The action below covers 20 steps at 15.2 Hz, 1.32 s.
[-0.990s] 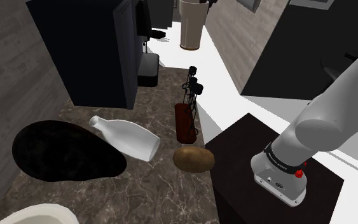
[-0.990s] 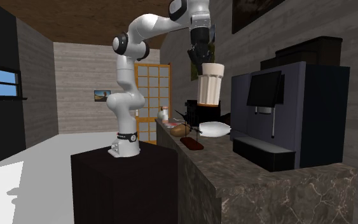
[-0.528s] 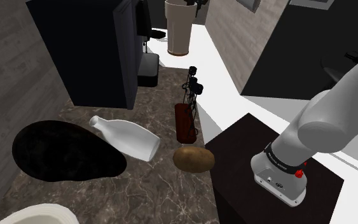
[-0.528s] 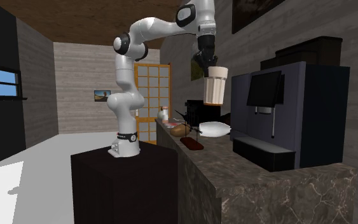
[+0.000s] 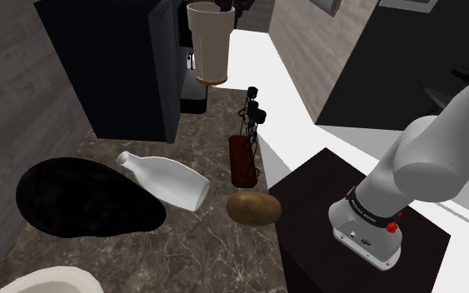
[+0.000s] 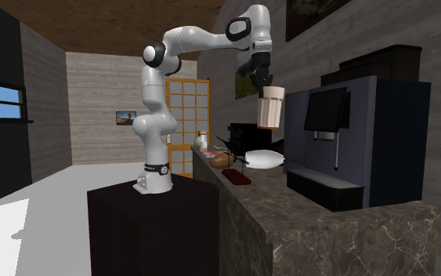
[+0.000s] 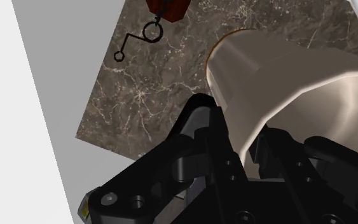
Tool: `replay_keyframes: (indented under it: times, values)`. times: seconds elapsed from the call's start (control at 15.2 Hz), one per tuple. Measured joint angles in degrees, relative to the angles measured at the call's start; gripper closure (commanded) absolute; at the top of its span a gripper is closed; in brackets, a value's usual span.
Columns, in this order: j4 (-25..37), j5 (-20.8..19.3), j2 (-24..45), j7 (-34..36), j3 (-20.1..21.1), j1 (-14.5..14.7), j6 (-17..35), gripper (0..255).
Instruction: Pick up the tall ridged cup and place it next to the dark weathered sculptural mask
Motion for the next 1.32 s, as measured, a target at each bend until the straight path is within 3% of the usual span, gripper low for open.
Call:
replay_keyframes:
  times: [0.79, 1.32]
  values:
    - [7.14, -1.99, 6.08, 16.86, 8.84, 7.5, -0.83, 255]
    - [1.32, -1.79, 5.94, 18.43, 9.86, 8.53, 5.42, 255]
